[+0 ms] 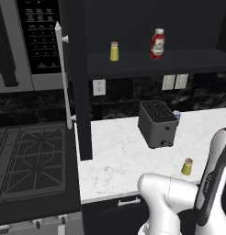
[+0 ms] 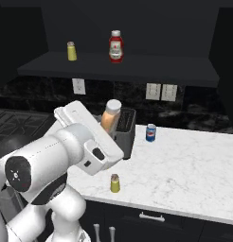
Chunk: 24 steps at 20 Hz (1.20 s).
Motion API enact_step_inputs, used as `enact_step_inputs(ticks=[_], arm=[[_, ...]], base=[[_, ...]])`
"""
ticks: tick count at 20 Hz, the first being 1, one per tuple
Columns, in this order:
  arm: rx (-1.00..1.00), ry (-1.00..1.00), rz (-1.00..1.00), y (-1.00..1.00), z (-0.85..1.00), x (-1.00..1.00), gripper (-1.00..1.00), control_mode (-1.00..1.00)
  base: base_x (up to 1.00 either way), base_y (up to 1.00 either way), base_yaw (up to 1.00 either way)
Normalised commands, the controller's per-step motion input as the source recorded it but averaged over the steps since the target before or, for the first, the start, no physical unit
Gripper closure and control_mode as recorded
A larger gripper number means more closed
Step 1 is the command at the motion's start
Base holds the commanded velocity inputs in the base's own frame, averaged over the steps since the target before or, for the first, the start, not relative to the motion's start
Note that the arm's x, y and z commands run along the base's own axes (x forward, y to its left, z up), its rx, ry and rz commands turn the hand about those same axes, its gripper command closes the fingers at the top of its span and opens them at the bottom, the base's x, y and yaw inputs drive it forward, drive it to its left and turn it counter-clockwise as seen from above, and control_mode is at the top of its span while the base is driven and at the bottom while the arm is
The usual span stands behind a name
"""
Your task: Put the shaker and condiment bottle from the counter next to their counterparts in the cabinet.
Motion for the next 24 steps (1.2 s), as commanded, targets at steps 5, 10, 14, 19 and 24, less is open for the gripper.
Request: enact_step_inputs(ticks=[5, 10, 14, 19, 24], arm=[[-0.01, -0.01, 0.00, 0.03, 0.92, -0.84, 1.00, -1.00], [-0.15, 0.12, 0.01, 0.51, 0.60, -0.35, 1.00, -1.00], [-0.32, 0.14, 0.13, 0.87, -0.01, 0.33, 1.00, -1.00], [-0.05, 0.02, 0.01, 0.03, 0.76, 0.56, 1.00, -1.00], [-0.01, -0.02, 0.06, 0.04, 0.09, 0.59, 1.00, -1.00]], base=[[0.00, 0.00, 0.00], [0.00, 0.00, 0.00], [0.00, 0.00, 0.00], [0.00, 0.00, 0.00], [0.00, 0.00, 0.00]])
